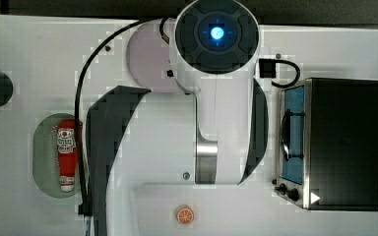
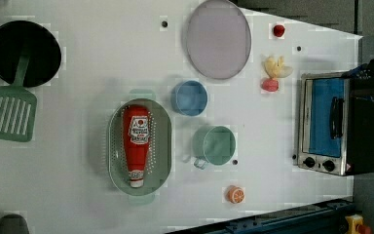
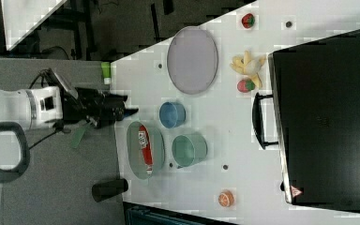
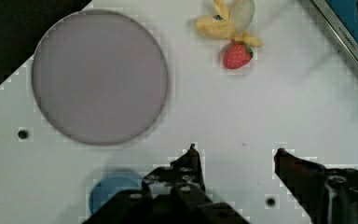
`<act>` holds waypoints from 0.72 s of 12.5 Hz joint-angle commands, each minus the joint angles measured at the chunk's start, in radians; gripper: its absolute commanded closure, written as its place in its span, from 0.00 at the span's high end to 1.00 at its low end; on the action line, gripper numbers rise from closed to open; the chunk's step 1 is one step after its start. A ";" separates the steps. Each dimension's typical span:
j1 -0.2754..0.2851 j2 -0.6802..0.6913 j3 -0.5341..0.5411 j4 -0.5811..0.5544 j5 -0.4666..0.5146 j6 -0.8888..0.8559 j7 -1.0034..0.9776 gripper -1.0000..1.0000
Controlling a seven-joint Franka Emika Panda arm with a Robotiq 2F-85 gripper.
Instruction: Pick ketchup from strainer and place it on the table
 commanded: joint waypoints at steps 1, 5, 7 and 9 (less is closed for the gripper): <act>-0.089 -0.274 0.075 -0.120 0.037 -0.189 0.056 0.79; -0.072 -0.258 0.156 -0.120 0.037 -0.189 0.056 1.00; -0.063 -0.244 0.220 -0.119 0.037 -0.187 0.057 1.00; -0.058 -0.226 0.293 -0.120 0.037 -0.176 0.061 1.00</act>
